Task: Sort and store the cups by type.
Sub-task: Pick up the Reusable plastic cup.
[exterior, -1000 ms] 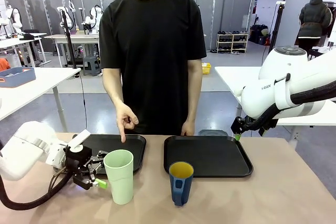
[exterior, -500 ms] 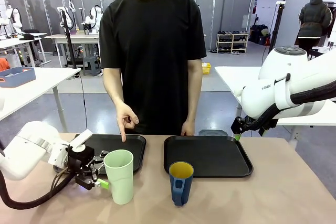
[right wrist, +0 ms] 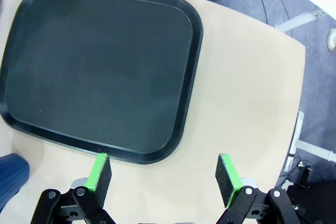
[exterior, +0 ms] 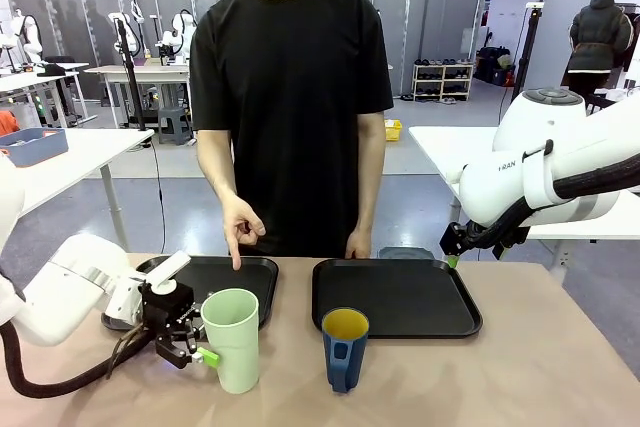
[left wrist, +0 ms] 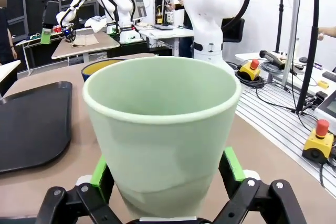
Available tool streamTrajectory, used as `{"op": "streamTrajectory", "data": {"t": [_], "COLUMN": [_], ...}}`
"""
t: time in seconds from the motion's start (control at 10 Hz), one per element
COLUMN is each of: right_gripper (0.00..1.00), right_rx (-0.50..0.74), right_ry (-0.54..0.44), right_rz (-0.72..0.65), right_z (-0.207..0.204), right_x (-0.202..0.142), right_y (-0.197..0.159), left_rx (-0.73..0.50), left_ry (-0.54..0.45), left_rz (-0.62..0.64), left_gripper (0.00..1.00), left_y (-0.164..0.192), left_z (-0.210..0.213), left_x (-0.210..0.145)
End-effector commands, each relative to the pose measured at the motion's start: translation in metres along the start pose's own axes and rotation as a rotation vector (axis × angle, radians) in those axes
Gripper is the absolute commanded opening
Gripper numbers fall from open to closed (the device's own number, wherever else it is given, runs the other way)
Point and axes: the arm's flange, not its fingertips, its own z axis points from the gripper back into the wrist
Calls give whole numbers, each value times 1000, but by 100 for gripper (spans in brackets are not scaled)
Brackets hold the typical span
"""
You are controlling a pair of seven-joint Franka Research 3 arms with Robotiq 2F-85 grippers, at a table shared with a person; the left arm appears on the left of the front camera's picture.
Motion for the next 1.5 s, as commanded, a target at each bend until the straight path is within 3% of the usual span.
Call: {"op": "streamTrajectory", "data": {"t": [0.0, 1.0, 1.1, 1.4], "right_gripper": [100, 100, 100, 100], "right_rx": [-3, -3, -3, -3], "right_ry": [-5, -5, -5, -5], "right_rz": [4, 4, 4, 4], "right_z": [-1, -1, -1, -1], "right_x": [0, 0, 0, 0], "right_y": [0, 0, 0, 0], "left_rx": [-23, -77, -63, -26], "left_ry": [-43, -80, -89, -109], "left_rz": [-40, -17, -26, -16], "left_gripper": [100, 100, 94, 61], "left_y": [-5, 5, 7, 11], "left_z": [-6, -37, -34, -32], "left_x": [-18, -29, -30, -27]}}
